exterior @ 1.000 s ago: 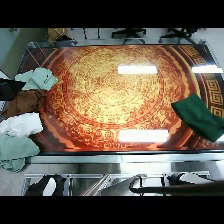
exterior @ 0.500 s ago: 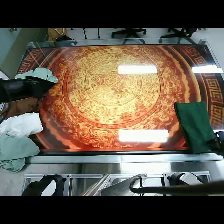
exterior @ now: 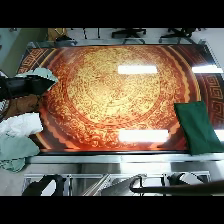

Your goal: Fold the shirts.

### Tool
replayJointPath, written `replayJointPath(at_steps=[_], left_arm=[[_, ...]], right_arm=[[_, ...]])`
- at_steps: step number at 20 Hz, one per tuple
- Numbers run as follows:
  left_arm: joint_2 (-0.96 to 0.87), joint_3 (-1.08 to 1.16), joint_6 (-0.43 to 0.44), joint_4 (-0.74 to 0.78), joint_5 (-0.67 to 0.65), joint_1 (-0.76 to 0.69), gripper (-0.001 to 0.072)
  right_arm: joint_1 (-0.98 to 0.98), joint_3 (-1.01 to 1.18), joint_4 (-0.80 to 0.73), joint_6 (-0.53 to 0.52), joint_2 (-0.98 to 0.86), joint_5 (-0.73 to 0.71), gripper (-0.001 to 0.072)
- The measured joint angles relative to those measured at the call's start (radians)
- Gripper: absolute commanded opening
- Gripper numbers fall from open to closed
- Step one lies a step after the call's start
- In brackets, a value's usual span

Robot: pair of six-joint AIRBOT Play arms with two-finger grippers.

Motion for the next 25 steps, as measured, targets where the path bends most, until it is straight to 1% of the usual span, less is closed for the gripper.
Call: replayJointPath(at_steps=[3, 6, 12, 15, 19, 25], left_arm=[[0.045, 0.000, 0.000, 0.000, -0.010, 0.059, 0.0016], [0.098, -0.042, -0.003, 0.000, -0.037, 0.087, 0.0017], [0.252, -0.301, -0.045, -0.006, -0.047, 0.102, 0.0018], [0.315, -0.394, -0.053, -0.042, -0.047, 0.104, 0.0020], [0.377, -0.455, -0.055, -0.075, -0.048, 0.104, 0.0020], [0.418, -0.474, -0.061, -0.093, -0.051, 0.104, 0.0020]], right_arm=[[0.108, 0.054, 0.143, -0.045, -0.015, -0.044, 0.0028], [0.288, 0.058, 0.205, -0.090, -0.016, -0.070, 0.0028], [0.769, -0.068, 0.239, -0.124, 0.018, -0.109, 0.0028], [0.921, -0.101, 0.226, -0.128, 0.010, -0.152, 0.0029], [0.996, -0.115, 0.224, -0.131, -0.005, -0.166, 0.0029], [1.019, -0.120, 0.226, -0.131, -0.014, -0.168, 0.0028]])
